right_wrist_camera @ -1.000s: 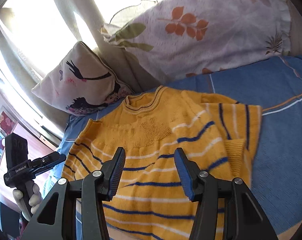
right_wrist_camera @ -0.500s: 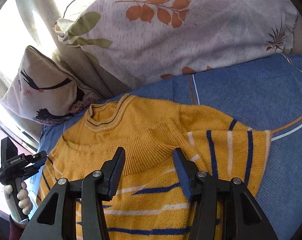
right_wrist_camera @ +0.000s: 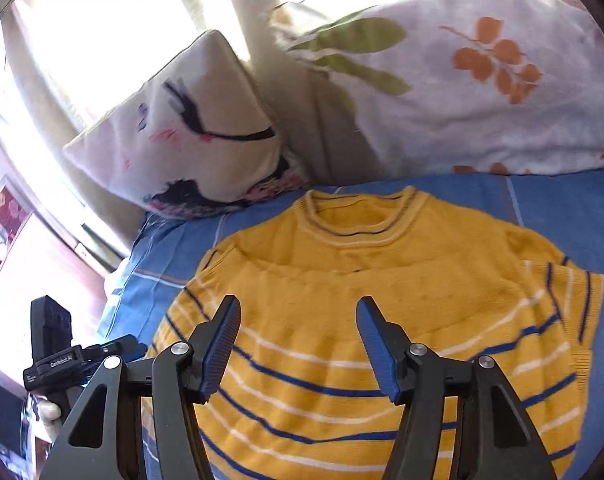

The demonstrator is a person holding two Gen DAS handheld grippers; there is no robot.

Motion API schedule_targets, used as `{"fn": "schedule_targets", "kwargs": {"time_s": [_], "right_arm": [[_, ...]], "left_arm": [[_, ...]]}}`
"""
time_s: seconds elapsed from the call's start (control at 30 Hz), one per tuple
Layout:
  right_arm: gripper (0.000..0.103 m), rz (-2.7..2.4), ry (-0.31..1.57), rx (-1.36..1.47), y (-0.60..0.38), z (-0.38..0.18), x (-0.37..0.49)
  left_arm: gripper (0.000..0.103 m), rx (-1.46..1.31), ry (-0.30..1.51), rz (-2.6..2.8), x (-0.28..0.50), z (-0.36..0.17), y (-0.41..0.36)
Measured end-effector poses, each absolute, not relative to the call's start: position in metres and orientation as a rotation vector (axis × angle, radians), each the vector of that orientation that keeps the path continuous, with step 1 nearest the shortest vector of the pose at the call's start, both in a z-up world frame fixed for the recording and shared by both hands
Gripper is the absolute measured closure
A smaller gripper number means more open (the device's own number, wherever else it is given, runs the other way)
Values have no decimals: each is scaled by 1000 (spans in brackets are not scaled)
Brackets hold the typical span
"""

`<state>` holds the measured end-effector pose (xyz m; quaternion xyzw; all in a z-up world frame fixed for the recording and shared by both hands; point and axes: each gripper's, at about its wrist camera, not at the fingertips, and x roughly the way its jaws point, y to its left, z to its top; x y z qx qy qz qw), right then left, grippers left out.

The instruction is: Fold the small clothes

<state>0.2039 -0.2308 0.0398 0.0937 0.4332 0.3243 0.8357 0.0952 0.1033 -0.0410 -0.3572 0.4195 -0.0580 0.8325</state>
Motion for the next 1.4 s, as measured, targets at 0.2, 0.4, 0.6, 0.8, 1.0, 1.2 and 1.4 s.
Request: {"fn": "schedule_targets", "kwargs": {"time_s": [0.2,0.4,0.6,0.8,1.0,1.2,1.4], "right_arm": [[38,809,1013,89,-143,27,195],[34,836,1130,-16,-69,9,203],[28,742,1183,-245,-10,-9,203],[68,621,1130,-572,12,-20,187],[88,649,1086,-414,-28,2,188],[90,657,1018,-128,-130,48,207],[91,533,973,90,-270,56,222]], "left_arm": [[50,-828,880,-146,89,-61,87],[92,-909,829,-191,76,-61,86],[92,-886,792,-197,71,-46,74],[92,-889,782,-213,70,-37,65],[92,-840,766,-249,64,-11,40],[84,-800,713,-334,37,29,17],[62,-737,721,-302,30,37,-1]]}}
